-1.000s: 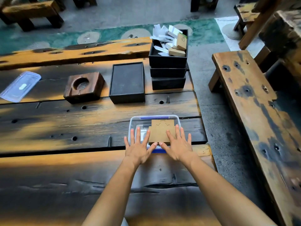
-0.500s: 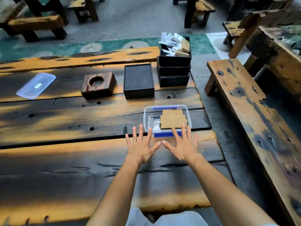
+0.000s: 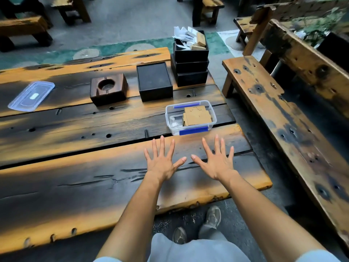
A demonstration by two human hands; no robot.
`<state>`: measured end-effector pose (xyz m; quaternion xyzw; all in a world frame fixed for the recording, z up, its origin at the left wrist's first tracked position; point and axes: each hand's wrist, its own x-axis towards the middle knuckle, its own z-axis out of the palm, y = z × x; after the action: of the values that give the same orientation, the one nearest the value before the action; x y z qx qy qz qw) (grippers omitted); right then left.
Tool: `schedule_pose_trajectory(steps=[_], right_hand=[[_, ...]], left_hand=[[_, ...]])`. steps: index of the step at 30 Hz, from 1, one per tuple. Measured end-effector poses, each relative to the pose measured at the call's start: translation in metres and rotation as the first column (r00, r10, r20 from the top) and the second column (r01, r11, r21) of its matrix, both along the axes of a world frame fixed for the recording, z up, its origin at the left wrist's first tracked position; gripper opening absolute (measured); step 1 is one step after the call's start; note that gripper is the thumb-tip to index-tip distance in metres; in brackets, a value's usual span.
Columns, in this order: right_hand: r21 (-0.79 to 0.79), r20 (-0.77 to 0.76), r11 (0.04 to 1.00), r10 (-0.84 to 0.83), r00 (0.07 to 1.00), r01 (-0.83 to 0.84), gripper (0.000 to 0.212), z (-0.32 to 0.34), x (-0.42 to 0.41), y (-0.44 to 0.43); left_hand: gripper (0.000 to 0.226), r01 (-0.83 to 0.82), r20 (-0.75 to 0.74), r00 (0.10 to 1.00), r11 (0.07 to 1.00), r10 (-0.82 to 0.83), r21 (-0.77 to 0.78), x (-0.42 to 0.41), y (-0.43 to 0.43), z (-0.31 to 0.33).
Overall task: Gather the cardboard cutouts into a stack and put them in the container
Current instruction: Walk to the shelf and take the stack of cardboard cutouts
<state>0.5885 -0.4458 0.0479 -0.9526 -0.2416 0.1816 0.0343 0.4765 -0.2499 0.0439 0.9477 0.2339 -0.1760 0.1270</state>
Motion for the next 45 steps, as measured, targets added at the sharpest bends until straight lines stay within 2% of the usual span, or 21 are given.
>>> schedule_pose_trajectory(steps=[7, 13, 28, 34, 40, 45], right_hand=[[0.008, 0.001, 0.999, -0.032, 0.999, 0.032, 0.098, 0.005, -0.017, -0.018], [0.015, -0.002, 0.998, -0.059, 0.998, 0.059, 0.098, 0.005, -0.011, -0.042], [0.046, -0.024, 0.956, -0.29, 0.957, 0.291, 0.101, 0.001, -0.005, -0.164], [0.045, -0.037, 0.906, -0.42, 0.907, 0.422, 0.101, -0.003, -0.011, -0.23], [0.039, -0.037, 0.86, -0.508, 0.86, 0.51, 0.103, -0.008, -0.021, -0.291], [0.035, -0.052, 0.783, -0.619, 0.784, 0.621, 0.104, -0.012, -0.035, -0.331]], left_hand=[[0.09, 0.011, -0.004, 1.0, 1.0, -0.011, -0.014, -0.016, -0.007, 0.0], [0.096, 0.027, -0.016, 1.0, 1.0, -0.027, -0.008, -0.005, -0.024, 0.006], [0.088, 0.248, 0.018, 0.969, 0.969, -0.247, -0.009, 0.05, -0.134, 0.01], [0.1, 0.362, 0.011, 0.932, 0.932, -0.362, -0.008, 0.078, -0.195, 0.015], [0.09, 0.487, -0.015, 0.873, 0.873, -0.487, -0.001, 0.098, -0.254, 0.019], [0.089, 0.593, 0.001, 0.805, 0.805, -0.594, 0.013, 0.11, -0.299, 0.012]])
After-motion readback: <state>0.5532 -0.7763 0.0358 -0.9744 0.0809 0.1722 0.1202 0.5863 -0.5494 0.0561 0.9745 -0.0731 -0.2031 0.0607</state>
